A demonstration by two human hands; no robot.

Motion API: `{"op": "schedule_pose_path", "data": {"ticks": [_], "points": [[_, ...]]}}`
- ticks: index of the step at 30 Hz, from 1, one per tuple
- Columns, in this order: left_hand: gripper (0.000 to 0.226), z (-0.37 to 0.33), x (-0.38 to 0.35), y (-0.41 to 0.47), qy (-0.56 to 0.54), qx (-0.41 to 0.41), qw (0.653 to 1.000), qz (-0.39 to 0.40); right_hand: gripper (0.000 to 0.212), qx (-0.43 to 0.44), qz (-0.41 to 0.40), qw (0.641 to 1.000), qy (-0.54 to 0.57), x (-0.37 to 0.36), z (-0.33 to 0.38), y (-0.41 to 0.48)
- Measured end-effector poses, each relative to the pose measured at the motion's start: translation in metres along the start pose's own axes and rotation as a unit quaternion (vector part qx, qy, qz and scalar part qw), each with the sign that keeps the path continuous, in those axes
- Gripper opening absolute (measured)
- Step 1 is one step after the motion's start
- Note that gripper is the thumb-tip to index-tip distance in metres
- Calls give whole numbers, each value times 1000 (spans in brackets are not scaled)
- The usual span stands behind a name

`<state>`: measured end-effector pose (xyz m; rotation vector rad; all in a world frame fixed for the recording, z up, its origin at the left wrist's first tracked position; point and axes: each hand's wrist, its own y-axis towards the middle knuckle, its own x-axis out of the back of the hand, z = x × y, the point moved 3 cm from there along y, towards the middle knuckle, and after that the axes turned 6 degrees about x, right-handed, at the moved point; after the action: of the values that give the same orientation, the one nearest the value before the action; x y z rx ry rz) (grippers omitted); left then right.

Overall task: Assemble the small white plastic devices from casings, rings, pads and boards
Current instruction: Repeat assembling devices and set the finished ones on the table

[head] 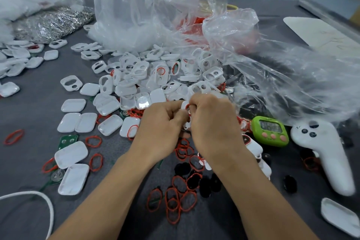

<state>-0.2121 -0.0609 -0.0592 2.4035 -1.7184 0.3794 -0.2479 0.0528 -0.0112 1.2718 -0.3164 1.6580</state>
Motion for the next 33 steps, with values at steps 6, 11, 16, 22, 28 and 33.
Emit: {"op": "schedule_pose_path", "data": {"ticks": [6,11,16,22,28,33], "points": [[26,-11,4,-7,37,-12,999,-5,12,3,-12,1000,25,-3,-3,0],[23,-14,8,-8,-18,13,1000,-9,11,16,-65,994,89,-3,-13,2],[25,-13,10,-7,-82,39,996,-5,9,11,-96,976,193,-1,-24,5],[18,-12,12,-6,-152,89,984,35,7,20,-66,963,261,-1,-29,8],[26,-8,15,-2,-196,132,969,65,25,-31,41,941,334,-1,-42,12],[12,-8,19,0,-221,146,955,135,23,-49,36,918,393,5,-44,13]]}}
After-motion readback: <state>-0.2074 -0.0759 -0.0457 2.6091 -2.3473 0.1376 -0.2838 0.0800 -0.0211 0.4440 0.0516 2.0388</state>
